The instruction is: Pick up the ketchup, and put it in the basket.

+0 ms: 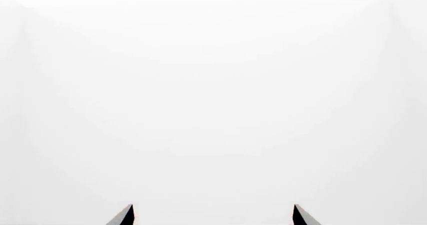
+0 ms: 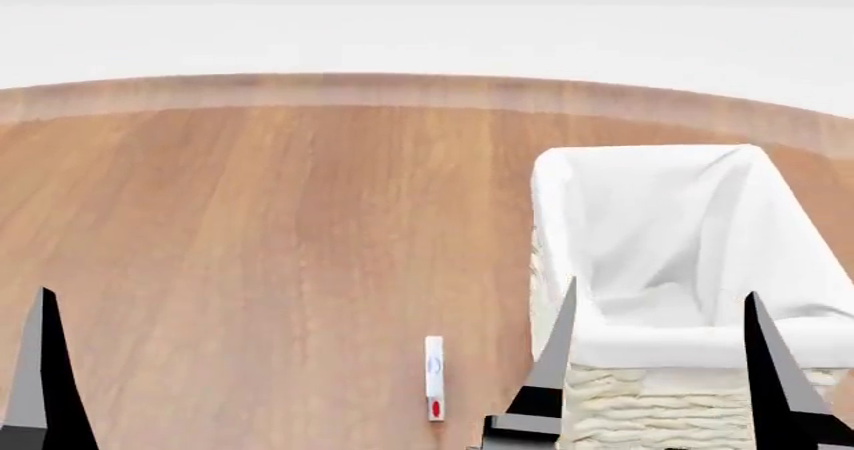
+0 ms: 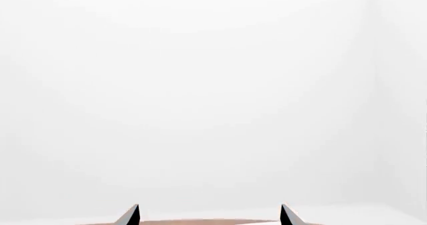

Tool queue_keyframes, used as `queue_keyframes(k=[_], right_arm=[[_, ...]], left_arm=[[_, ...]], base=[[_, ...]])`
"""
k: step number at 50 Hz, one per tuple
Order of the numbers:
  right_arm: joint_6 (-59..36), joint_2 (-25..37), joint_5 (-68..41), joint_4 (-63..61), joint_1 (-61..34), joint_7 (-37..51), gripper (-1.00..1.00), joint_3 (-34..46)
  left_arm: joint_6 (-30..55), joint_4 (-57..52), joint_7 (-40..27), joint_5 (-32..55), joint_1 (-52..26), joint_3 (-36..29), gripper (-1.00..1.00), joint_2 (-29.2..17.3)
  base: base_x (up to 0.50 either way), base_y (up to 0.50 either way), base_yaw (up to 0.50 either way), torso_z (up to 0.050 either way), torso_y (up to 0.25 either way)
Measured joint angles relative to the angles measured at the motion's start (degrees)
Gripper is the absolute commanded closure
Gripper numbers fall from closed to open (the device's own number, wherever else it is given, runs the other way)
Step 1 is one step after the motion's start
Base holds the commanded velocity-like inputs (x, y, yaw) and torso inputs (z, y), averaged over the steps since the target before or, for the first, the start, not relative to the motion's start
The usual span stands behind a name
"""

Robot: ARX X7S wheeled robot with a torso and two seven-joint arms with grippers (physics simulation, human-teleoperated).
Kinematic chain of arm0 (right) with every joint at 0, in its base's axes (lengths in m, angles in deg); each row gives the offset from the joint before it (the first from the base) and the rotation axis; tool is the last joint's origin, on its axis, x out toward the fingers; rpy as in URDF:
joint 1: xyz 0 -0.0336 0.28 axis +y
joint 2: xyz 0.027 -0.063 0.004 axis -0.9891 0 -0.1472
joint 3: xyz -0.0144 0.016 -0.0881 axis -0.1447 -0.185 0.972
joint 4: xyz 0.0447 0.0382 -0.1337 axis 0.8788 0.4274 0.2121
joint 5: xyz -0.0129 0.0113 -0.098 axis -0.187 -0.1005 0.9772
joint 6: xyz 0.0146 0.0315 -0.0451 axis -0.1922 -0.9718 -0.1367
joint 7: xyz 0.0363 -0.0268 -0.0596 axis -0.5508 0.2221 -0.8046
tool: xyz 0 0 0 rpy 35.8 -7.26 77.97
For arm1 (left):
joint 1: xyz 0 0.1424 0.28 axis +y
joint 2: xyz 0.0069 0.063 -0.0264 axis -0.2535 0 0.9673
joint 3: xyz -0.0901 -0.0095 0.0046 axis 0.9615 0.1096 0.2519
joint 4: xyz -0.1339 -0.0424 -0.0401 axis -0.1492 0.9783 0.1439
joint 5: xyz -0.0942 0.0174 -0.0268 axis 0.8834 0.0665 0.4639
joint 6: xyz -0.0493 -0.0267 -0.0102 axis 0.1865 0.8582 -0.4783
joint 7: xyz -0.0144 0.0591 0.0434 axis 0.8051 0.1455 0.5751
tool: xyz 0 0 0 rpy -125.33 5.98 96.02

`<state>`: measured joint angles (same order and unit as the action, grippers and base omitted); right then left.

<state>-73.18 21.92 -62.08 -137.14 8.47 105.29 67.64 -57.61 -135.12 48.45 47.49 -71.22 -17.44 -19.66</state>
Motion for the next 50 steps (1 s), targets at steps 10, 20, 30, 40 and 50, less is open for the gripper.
queue_keyframes(k=[10, 20, 30, 40, 50], right_arm=[[1.3, 0.2, -1.0, 0.3, 0.4, 0.2, -1.00, -0.2], [1.0, 0.8, -0.6, 0.3, 0.3, 0.9, -1.00, 0.2], [-0.9, 1.1, 0.6, 0.5, -0.3, 2.7, -1.00, 0.7], [-0.6, 1.6, 1.5, 0.5, -0.1, 3.8, -1.00, 0.9], [-0.4, 2.4, 2.6, 0.6, -0.1, 4.4, -1.00, 2.2]], left_arm=[[-0.7, 0.5, -0.4, 0.6, 0.1, 0.0, -1.00, -0.4], [-0.7, 0.3, -0.8, 1.1, 0.1, -0.3, -1.00, -0.8], [-0.6, 0.3, -1.4, 1.3, 0.0, -0.4, -1.00, -1.3], [-0.9, 0.5, -1.9, 1.6, 0.1, -0.6, -1.00, -1.7], [-1.3, 0.6, -2.4, 1.8, 0.2, -0.7, -1.00, -2.1]], base=[[-0.02, -0.50, 0.00, 0.000, 0.000], [-0.01, -0.34, 0.00, 0.000, 0.000], [0.00, 0.00, 0.00, 0.000, 0.000], [0.00, 0.00, 0.18, 0.000, 0.000], [0.00, 0.00, 0.50, 0.000, 0.000]])
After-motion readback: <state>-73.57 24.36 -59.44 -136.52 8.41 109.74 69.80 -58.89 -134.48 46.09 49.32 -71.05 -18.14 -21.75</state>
